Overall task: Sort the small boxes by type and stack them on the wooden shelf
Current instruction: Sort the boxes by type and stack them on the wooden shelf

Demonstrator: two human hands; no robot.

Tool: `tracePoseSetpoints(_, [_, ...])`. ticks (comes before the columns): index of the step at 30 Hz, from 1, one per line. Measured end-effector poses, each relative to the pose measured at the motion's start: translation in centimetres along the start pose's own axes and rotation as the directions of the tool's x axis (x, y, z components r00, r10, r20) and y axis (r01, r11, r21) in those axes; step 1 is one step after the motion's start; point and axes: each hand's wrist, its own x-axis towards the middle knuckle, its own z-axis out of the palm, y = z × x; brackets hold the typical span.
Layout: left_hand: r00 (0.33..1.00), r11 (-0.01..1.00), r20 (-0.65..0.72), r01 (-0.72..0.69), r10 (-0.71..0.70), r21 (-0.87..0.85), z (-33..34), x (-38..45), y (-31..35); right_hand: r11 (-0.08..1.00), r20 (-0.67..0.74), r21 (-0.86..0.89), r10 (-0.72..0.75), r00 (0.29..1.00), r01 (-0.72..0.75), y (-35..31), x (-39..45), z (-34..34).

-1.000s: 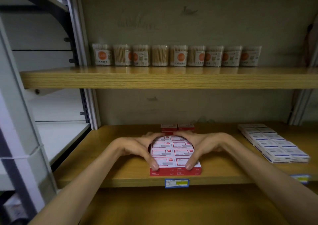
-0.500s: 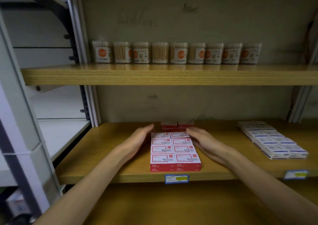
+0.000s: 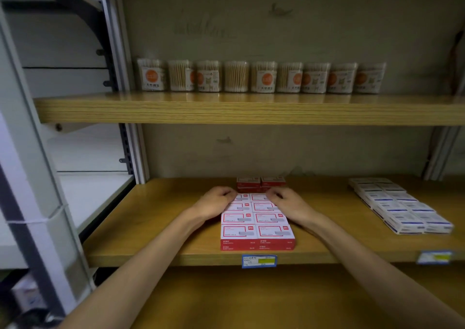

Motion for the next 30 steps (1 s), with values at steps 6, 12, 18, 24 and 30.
tracePoseSetpoints(6, [1.0, 0.985, -0.018, 0.005, -0.002, 0.17, 0.4, 0.6, -0.3, 0.996, -0.007, -0.085, -0.005, 1.0, 0.005, 0.0, 0.5, 0.4])
tracePoseSetpoints(12, [0.997, 1.0, -0.071, -0.026, 0.025, -0.008, 0.6, 0.9, -0.8, 0.999, -0.024, 0.021, 0.031, 0.999, -0.03, 0.4, 0.3, 0.3])
tracePoseSetpoints(18, [0.956, 0.911, -0.254, 0.034, -0.151, -0.411, -0.6, 1.8, -1.1, 0.976, -0.402, 0.192, 0.176, 0.899, -0.106, 1.9, 1.2, -1.9])
tracePoseSetpoints(24, [0.991, 0.935, -0.109, 0.032, -0.075, -0.353, -0.1, 2.8, 0.8, 0.975, -0.262, 0.164, 0.187, 0.947, -0.147, 1.9, 3.0, -2.5])
tracePoseSetpoints(30, [0.997, 0.939, -0.074, 0.009, -0.037, -0.344, -0.3, 3.7, 0.4, 0.978, -0.228, 0.168, 0.161, 0.96, -0.124, 1.7, 3.4, -2.4])
